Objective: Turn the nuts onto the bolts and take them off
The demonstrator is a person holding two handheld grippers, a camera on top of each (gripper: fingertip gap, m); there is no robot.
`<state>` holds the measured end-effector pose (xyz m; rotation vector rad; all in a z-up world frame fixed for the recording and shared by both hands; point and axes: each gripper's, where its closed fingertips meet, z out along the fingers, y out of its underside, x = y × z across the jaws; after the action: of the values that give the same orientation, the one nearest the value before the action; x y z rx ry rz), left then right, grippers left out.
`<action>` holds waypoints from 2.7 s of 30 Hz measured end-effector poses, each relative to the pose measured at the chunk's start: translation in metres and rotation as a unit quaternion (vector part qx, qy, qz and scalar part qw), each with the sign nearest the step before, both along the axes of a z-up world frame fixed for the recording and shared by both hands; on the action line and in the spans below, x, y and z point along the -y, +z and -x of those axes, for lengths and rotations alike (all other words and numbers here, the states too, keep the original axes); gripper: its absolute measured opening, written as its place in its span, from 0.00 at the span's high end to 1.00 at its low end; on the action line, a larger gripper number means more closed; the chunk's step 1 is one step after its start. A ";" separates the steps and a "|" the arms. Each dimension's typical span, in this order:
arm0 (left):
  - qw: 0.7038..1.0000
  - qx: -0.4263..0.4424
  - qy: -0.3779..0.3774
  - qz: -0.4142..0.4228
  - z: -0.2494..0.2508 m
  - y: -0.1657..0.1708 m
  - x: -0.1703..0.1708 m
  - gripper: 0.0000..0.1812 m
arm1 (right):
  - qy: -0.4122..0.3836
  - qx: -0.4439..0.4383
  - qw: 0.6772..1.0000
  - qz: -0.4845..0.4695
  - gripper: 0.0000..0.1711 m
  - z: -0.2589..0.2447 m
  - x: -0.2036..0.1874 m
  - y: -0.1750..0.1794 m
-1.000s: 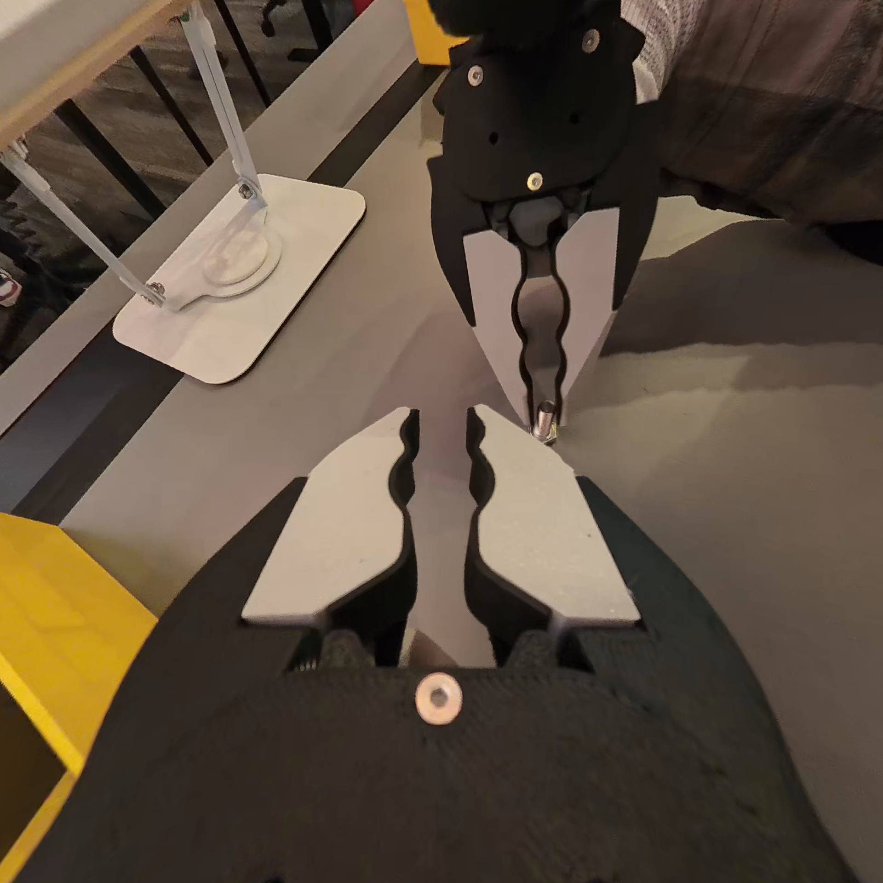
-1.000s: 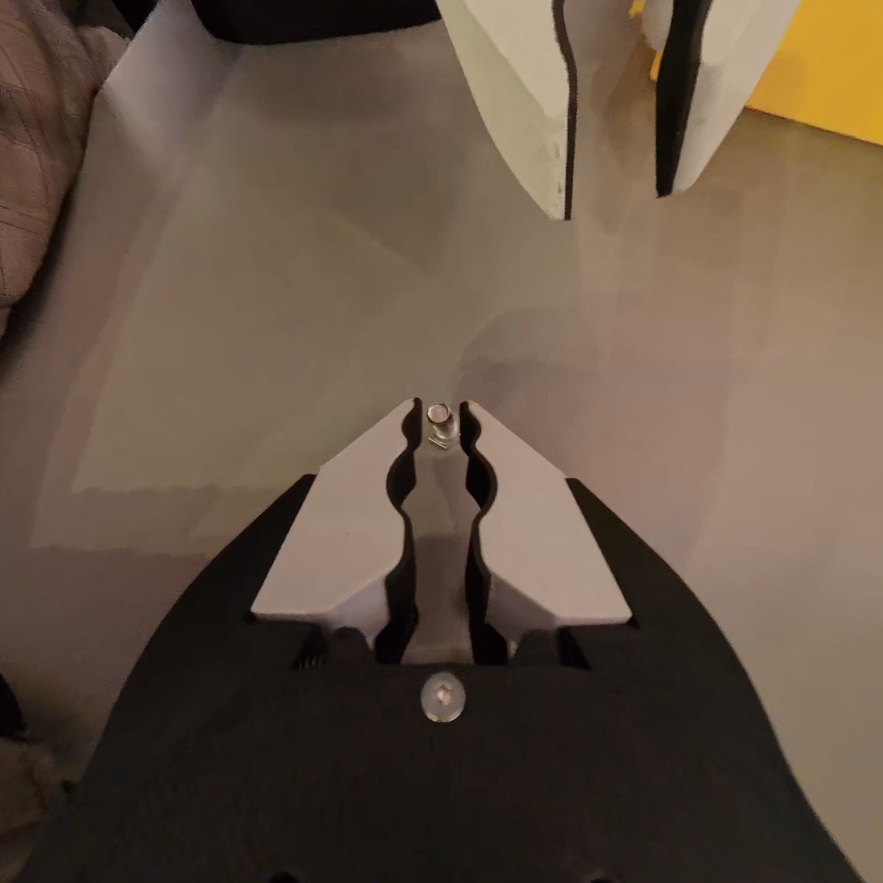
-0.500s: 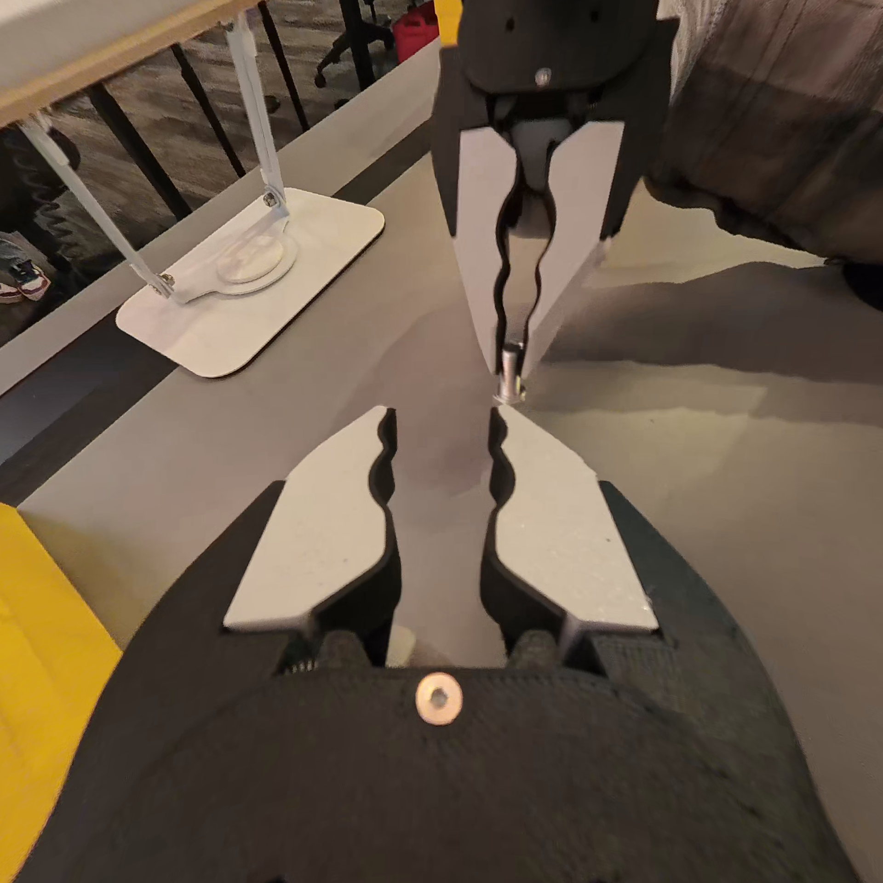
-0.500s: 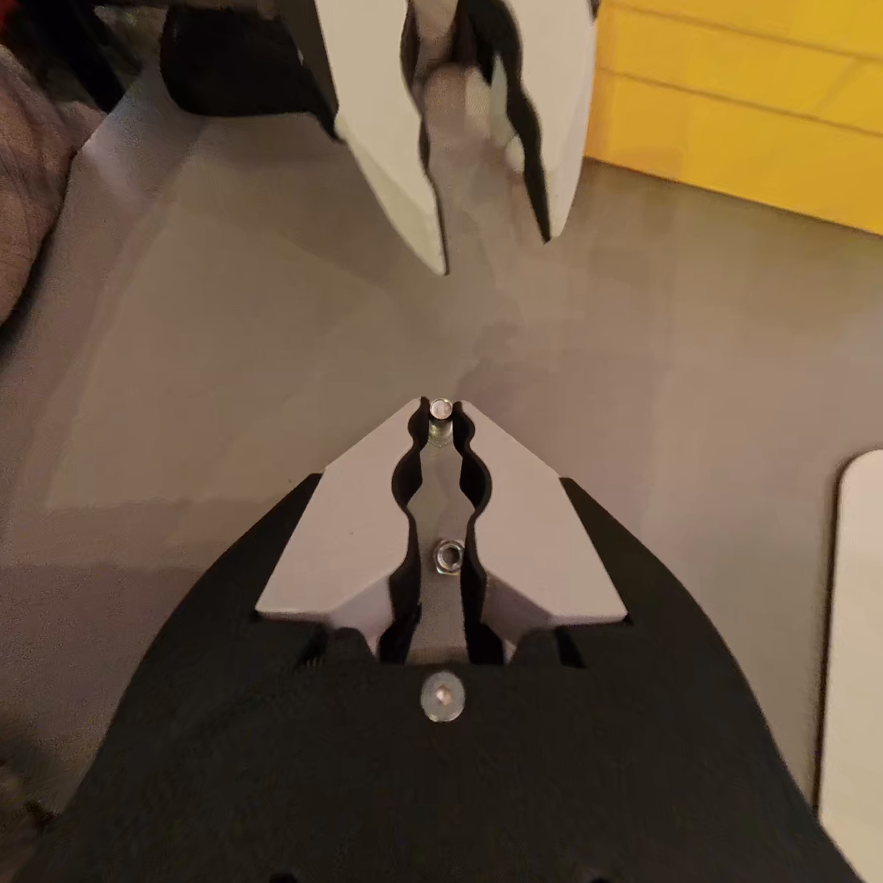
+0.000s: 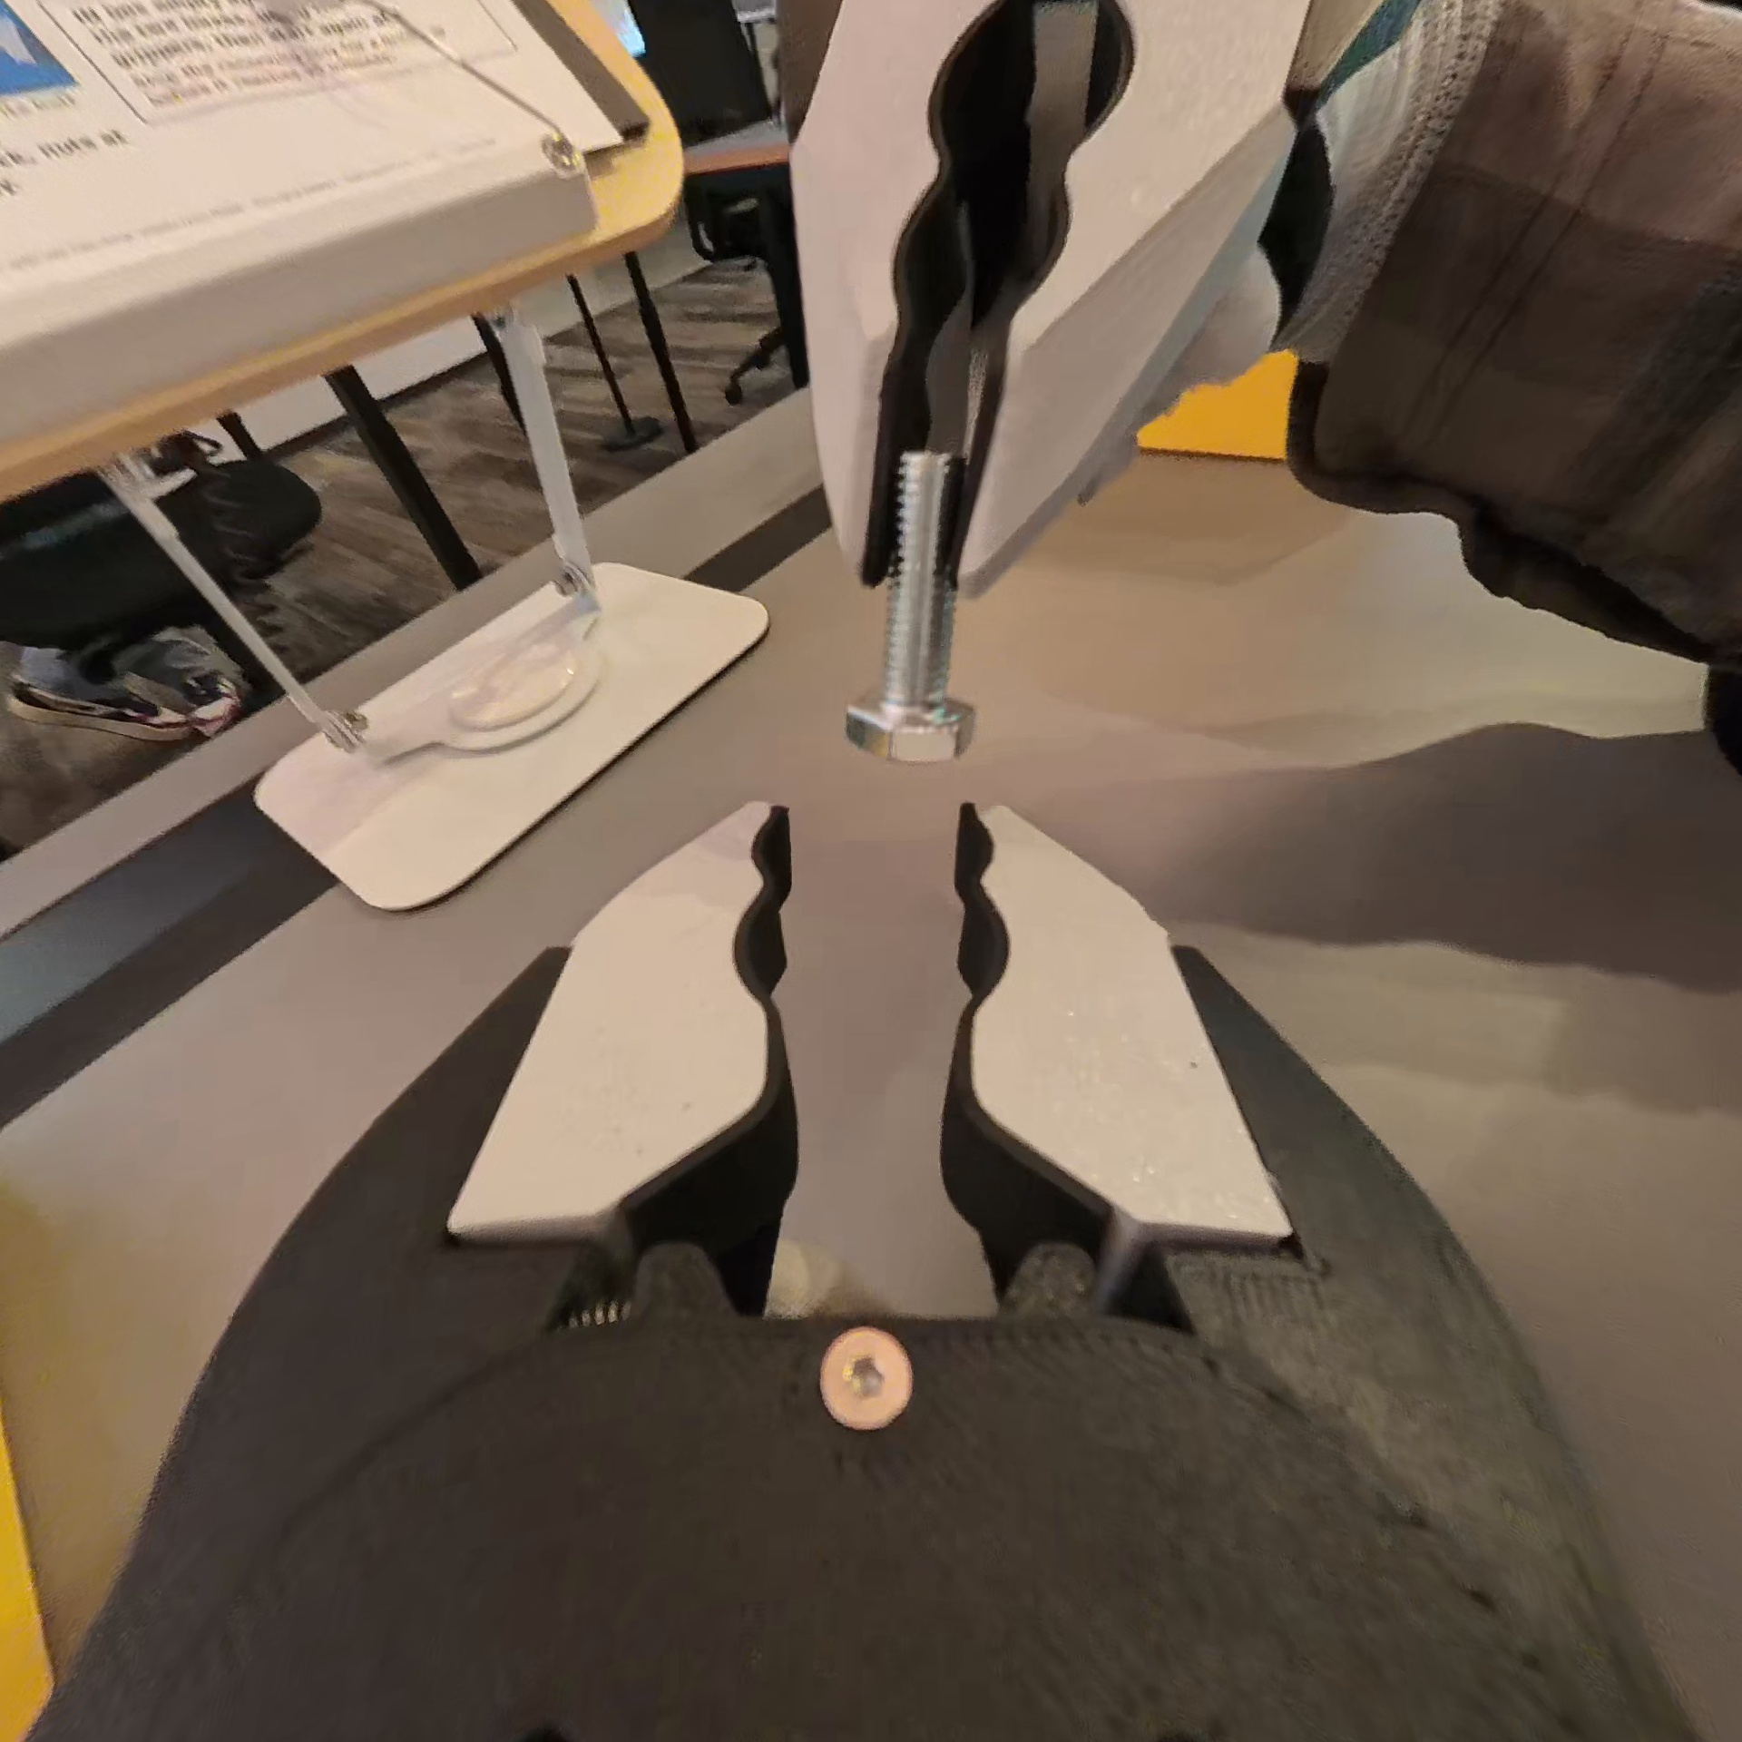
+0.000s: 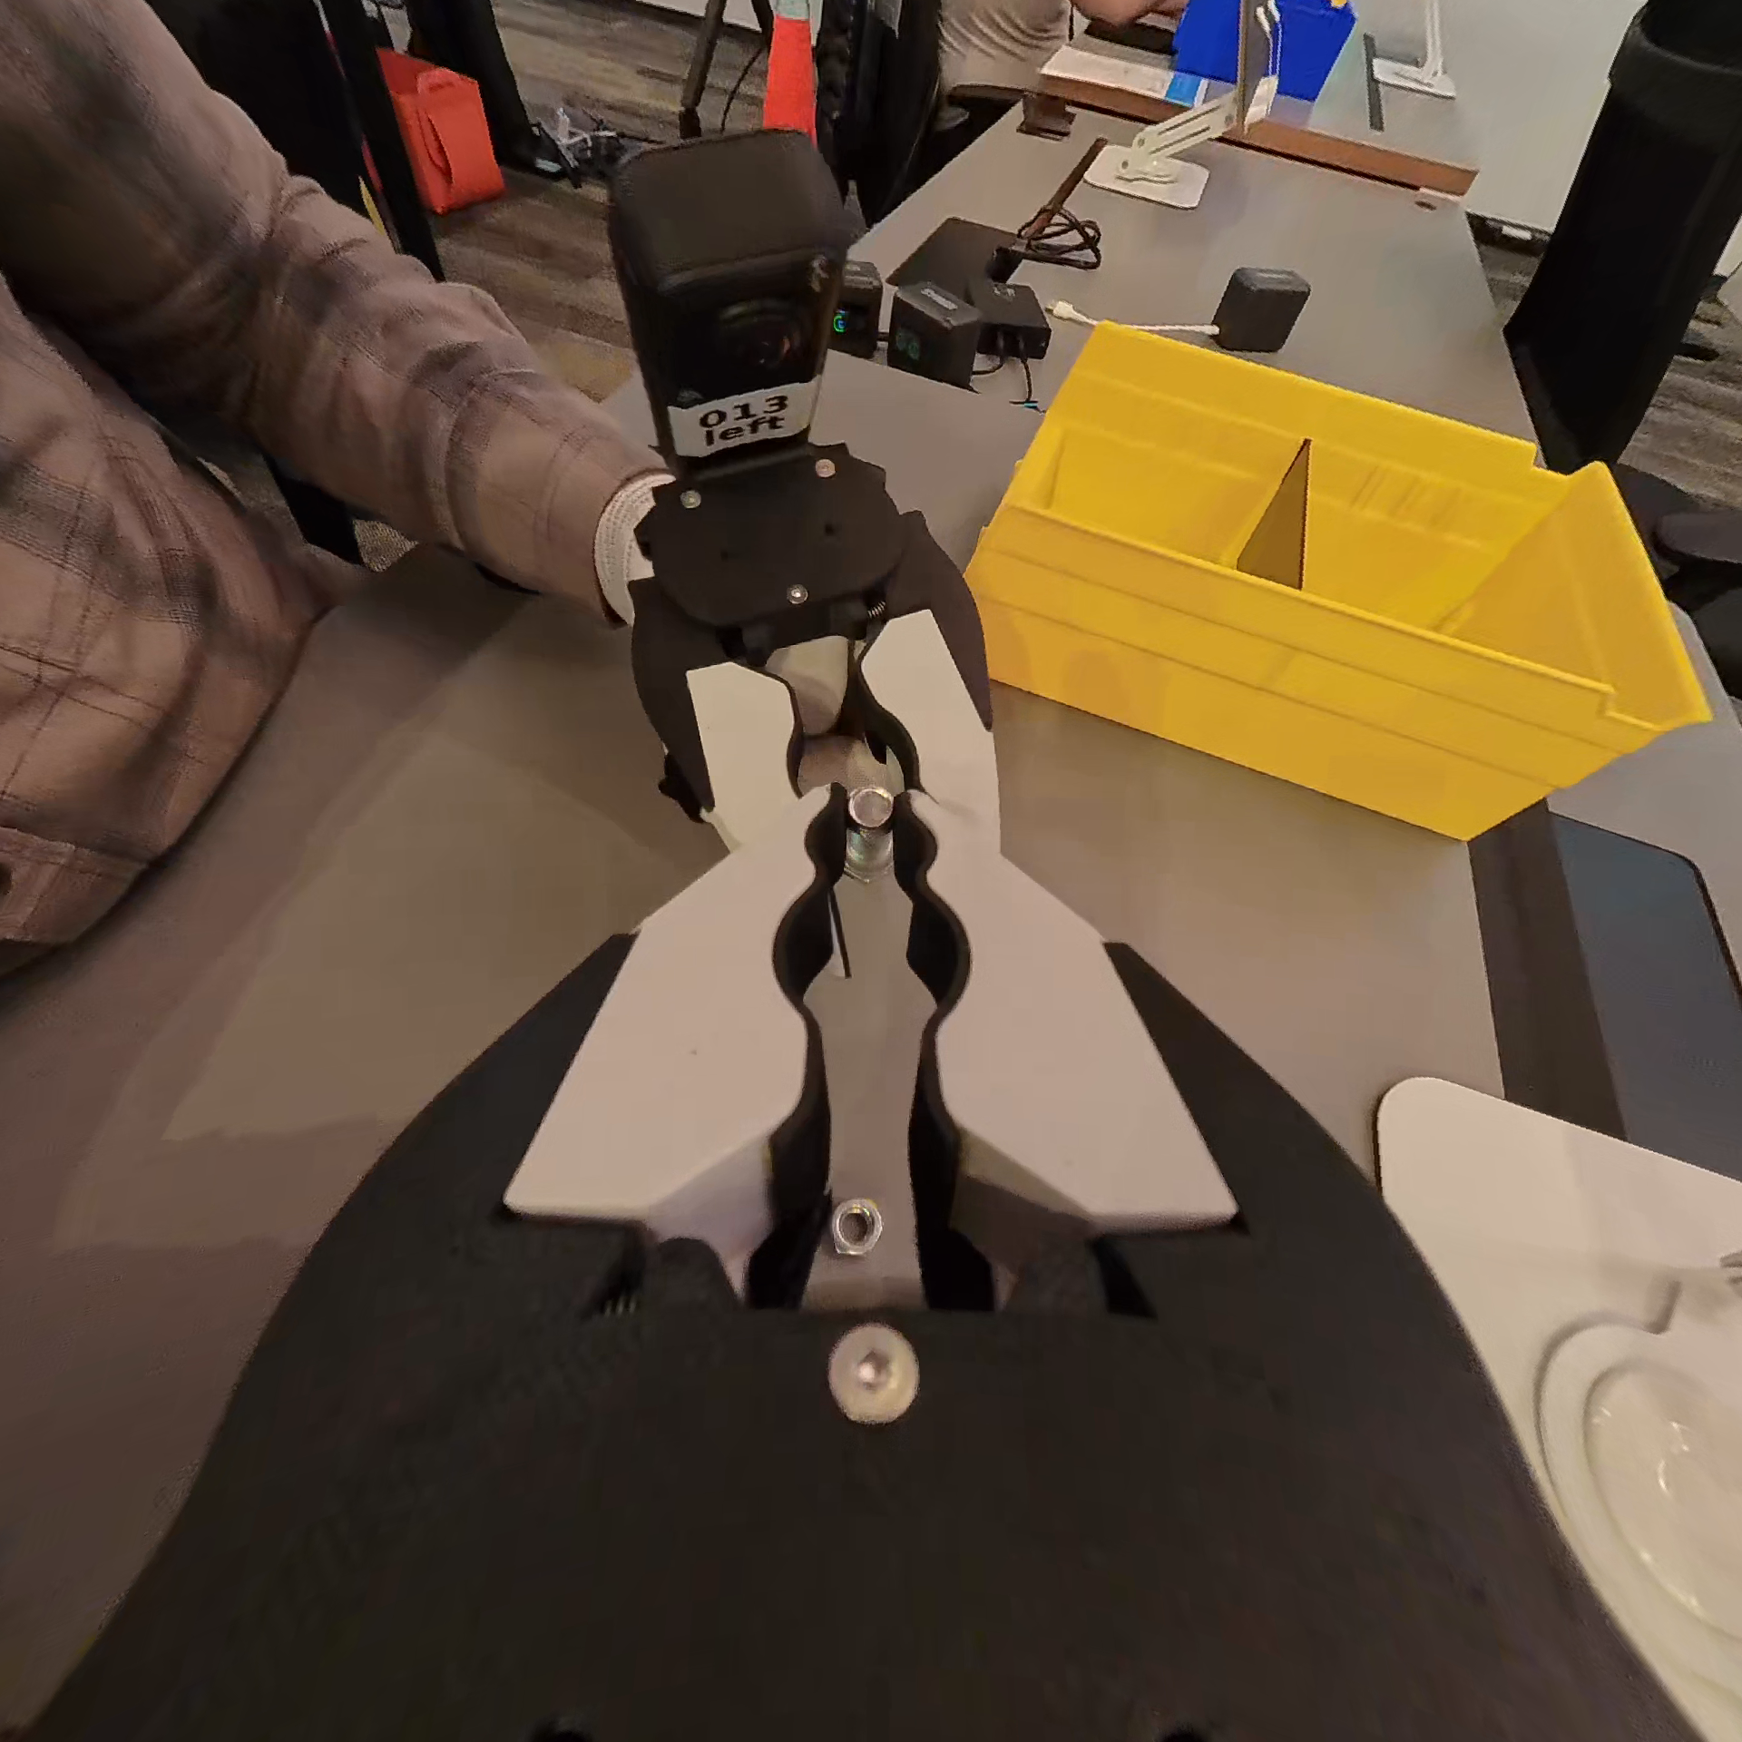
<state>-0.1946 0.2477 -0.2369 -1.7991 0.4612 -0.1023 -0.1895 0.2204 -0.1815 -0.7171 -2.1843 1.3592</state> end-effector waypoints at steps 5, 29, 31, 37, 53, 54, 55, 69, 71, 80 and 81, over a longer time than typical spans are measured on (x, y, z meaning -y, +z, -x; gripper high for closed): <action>1.000 -0.022 0.013 -0.014 -0.001 0.005 -0.005 0.82 | -0.005 -0.002 1.000 0.002 0.96 0.001 -0.002 0.001; 1.000 -0.014 -0.010 -0.014 -0.014 0.009 -0.002 0.89 | 0.010 0.018 1.000 -0.019 0.96 0.000 0.008 -0.008; 0.999 -0.009 -0.034 -0.003 -0.019 0.008 0.002 0.91 | 0.020 0.021 0.999 -0.020 0.96 -0.003 0.012 -0.008; 0.996 0.005 -0.086 0.018 -0.029 0.008 0.012 0.92 | 0.040 0.028 0.999 -0.020 0.96 -0.009 0.018 -0.007; 0.994 0.022 -0.103 0.025 -0.030 0.005 0.018 0.92 | 0.021 0.020 0.999 -0.024 0.85 -0.006 0.014 -0.002; 0.995 0.023 -0.098 0.024 -0.028 0.005 0.017 0.92 | 0.012 0.019 1.000 -0.022 0.84 -0.007 0.008 -0.001; 0.995 0.026 -0.092 0.021 -0.025 0.005 0.016 0.92 | 0.002 0.021 1.000 -0.019 0.84 -0.009 0.001 0.000; 0.999 -0.011 -0.045 -0.001 0.023 0.019 -0.027 0.92 | -0.084 0.274 0.948 -0.141 0.75 -0.034 -0.063 -0.127; 0.999 -0.014 -0.047 -0.010 0.028 0.026 -0.038 0.92 | -0.082 0.280 0.944 -0.151 0.77 -0.034 -0.063 -0.133; 0.999 0.007 -0.035 -0.034 0.047 0.033 -0.068 0.92 | -0.067 0.289 0.944 -0.143 0.90 -0.029 -0.057 -0.144; 0.999 0.012 -0.035 -0.032 0.047 0.029 -0.069 0.92 | -0.065 0.287 0.945 -0.144 0.90 -0.029 -0.057 -0.144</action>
<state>-0.2418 0.3163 -0.2079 -1.7170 0.5045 -0.1547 -0.1601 0.2776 -0.3258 -1.2308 -2.6382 0.7960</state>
